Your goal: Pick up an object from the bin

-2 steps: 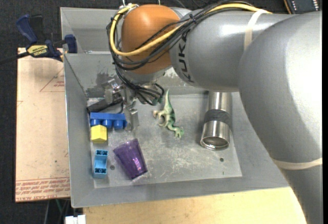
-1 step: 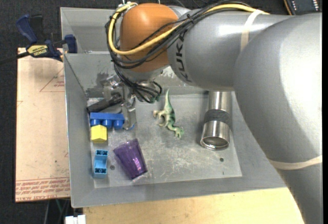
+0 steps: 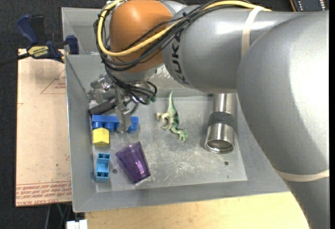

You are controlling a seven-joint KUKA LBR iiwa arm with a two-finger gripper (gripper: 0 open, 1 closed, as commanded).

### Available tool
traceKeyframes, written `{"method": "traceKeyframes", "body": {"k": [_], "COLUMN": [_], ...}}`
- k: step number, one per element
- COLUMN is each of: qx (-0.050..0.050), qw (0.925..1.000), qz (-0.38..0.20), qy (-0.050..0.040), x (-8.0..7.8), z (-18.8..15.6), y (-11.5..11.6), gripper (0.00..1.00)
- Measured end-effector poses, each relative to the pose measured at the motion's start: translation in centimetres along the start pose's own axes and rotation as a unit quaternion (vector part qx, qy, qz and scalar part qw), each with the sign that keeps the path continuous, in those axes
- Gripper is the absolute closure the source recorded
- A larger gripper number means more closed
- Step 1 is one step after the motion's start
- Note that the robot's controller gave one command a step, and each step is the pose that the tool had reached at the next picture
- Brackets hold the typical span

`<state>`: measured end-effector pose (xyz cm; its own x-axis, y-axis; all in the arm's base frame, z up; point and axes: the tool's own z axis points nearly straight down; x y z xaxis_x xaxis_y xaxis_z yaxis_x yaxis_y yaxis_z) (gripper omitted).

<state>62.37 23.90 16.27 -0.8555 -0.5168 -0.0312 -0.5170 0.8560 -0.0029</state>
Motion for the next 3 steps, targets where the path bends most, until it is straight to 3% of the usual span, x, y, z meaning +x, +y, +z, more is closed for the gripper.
{"method": "traceKeyframes", "body": {"k": [1,2,3], "qx": [-0.001,-0.001,-0.002], "qw": [0.9994,0.9975,0.9991], "qz": [0.033,0.071,0.042], "qy": [0.0054,-0.0038,0.0042], "x": [2.2,1.2,2.1], "z": [9.6,-1.7,6.0], "y": [-2.1,-1.1,-2.4], "gripper": [0.00,0.00,0.00]}}
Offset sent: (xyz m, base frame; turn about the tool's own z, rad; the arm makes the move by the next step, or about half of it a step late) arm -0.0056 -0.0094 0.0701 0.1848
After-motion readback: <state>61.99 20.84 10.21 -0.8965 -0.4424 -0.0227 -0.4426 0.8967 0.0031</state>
